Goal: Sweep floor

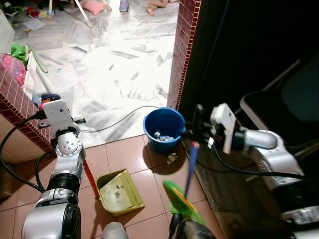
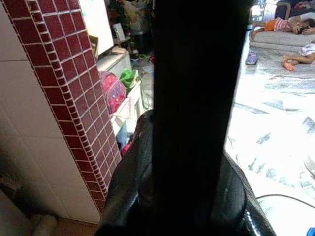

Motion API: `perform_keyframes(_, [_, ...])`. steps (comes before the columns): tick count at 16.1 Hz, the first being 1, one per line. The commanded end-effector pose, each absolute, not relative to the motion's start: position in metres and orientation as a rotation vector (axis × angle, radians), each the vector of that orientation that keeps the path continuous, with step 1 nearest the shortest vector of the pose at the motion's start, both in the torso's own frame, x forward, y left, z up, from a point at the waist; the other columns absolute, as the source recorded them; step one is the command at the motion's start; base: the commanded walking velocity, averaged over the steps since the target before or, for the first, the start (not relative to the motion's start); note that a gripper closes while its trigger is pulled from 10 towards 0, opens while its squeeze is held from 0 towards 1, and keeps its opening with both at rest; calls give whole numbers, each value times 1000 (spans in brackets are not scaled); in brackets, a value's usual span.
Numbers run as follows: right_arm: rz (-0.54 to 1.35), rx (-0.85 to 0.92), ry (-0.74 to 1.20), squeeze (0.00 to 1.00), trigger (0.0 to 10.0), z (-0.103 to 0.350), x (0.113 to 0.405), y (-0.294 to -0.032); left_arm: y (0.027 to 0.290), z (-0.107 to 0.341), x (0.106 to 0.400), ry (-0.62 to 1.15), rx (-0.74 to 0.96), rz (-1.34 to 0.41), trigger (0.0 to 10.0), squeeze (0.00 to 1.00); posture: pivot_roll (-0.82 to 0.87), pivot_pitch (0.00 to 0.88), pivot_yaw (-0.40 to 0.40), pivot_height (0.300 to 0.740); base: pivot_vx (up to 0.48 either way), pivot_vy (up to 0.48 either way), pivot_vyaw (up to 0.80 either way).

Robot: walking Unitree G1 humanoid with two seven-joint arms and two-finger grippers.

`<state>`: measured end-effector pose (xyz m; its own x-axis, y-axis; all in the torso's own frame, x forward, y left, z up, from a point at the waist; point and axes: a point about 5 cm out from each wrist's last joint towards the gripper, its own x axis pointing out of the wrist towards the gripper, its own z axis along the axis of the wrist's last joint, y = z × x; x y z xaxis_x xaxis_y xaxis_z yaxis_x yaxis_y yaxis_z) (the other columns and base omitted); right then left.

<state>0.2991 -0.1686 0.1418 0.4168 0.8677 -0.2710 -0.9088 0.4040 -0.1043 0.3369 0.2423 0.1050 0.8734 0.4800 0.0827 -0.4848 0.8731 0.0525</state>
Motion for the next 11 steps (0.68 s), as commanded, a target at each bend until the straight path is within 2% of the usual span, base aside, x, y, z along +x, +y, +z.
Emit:
perform_keyframes(1, [1068, -375, 310, 0, 10000, 128, 302, -187, 244, 109, 339, -69, 64, 513, 10000, 0, -24, 88, -16, 740, 0, 0, 0])
perform_keyframes(4, [881, -530, 270, 0, 10000, 127, 320, -199, 242, 105, 339, -56, 23, 490, 10000, 0, -26, 90, -16, 740, 0, 0, 0])
perform_keyframes(11, [619, -464, -21, 0, 10000, 138, 350, -161, 225, 113, 349, -82, -3, 429, 10000, 0, -20, 108, -12, 740, 0, 0, 0])
